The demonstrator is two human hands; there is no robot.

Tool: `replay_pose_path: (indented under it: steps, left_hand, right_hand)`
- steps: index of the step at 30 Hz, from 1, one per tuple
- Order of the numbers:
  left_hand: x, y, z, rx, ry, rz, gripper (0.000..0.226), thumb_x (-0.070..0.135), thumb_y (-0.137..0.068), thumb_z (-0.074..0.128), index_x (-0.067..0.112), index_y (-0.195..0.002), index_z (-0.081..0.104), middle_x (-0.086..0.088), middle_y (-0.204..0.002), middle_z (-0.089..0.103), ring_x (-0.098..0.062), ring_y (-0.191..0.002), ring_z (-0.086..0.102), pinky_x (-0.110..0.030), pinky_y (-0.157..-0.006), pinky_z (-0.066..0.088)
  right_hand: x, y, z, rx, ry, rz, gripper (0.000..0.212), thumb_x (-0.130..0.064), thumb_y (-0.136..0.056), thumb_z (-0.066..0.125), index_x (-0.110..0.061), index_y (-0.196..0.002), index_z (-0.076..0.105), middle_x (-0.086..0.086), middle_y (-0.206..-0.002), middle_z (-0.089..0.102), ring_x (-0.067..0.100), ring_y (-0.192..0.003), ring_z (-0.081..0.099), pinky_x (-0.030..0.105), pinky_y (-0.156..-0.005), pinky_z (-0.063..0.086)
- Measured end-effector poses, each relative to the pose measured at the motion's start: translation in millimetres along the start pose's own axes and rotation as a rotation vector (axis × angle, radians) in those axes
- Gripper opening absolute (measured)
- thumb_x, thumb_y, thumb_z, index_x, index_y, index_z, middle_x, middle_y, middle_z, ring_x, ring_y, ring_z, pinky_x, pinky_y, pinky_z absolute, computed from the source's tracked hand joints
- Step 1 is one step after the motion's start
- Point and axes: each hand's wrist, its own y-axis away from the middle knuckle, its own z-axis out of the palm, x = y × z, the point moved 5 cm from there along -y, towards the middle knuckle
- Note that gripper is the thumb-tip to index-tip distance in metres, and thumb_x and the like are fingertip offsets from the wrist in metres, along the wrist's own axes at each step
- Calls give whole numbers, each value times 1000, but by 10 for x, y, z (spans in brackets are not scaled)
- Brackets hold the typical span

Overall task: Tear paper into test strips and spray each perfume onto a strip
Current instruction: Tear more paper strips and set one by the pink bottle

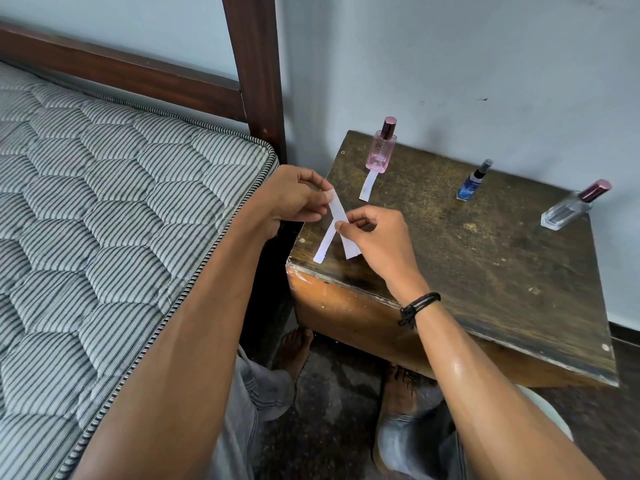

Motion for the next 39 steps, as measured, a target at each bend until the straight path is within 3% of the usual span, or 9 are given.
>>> replay_pose_path:
  steps: [5, 9, 12, 18, 23, 28, 32, 37, 39]
  left_hand:
    - [21, 28, 85, -62, 181, -39, 32, 15, -82, 81, 4, -110, 69, -16, -92, 77, -26, -84, 76, -30, -67, 62]
    - [16, 22, 159, -49, 180, -14, 35, 8, -79, 82, 0, -109, 68, -16, -87, 76, -29, -85, 76, -35, -73, 64]
    - [15, 7, 163, -28, 180, 6, 31, 3, -81, 80, -2, -109, 68, -17, -89, 73, -25, -83, 75, -36, -77, 63]
    - [41, 29, 95, -35, 217, 8, 27, 4, -88, 73, 1, -114, 69, -22, -101, 74, -28, -91, 75, -36, -76, 63]
    - [54, 39, 63, -35, 253, -7, 26, 1, -89, 70, 1, -115, 69, -22, -106, 73, -30, -95, 75, -33, -74, 63]
    - [52, 35, 59, -39, 250, -3, 26, -2, -89, 68, 1, -115, 69, -24, -111, 71, -29, -98, 74, -34, -75, 63]
    - [42, 31, 80, -59, 228, -12, 26, -2, -89, 68, 2, -115, 69, -24, -113, 71, -28, -100, 74, -34, -75, 63]
    - [39, 25, 74, -65, 222, -12, 25, -1, -89, 69, 2, -114, 69, -22, -109, 72, -29, -98, 74, -36, -77, 63]
    - [40, 21, 71, -68, 222, -10, 25, -1, -90, 68, 2, -115, 69, -21, -106, 73, -29, -98, 74, -36, -77, 63]
  right_hand:
    - [-19, 14, -48, 122, 139, -45, 5, -28, -91, 77, -24, -89, 78, -18, -72, 67, -6, -71, 62, 20, -64, 47]
    - [-65, 56, -39, 168, 214, -117, 7, -26, -93, 76, -22, -87, 75, -19, -72, 63, 2, -65, 63, 29, -64, 52]
    - [-103, 61, -32, 159, 232, -163, 7, -28, -90, 78, -22, -87, 76, -18, -78, 63, 6, -72, 63, 36, -68, 57]
    - [-111, 28, -41, 77, 140, -165, 14, -37, -85, 83, -29, -95, 78, -14, -89, 65, 4, -78, 64, 28, -76, 55]
    - [-66, -6, -49, -12, -65, -79, 19, -37, -82, 86, -29, -97, 78, -10, -91, 73, 3, -71, 68, 16, -68, 51]
    - [-41, -21, -52, -54, -185, -43, 21, -26, -81, 88, -26, -99, 77, -4, -86, 76, 13, -67, 72, 30, -70, 56]
    - [-32, -27, -50, -54, -164, -25, 21, -24, -81, 88, -27, -99, 77, -5, -88, 77, 16, -82, 73, 46, -84, 60]
    - [-14, -46, -100, -45, -220, -11, 15, -22, -82, 86, -25, -95, 78, -9, -88, 78, 5, -85, 72, 20, -78, 54]
    - [3, -57, -121, -38, -257, 10, 15, -18, -83, 85, -23, -95, 78, -8, -87, 79, 5, -84, 73, 19, -77, 54]
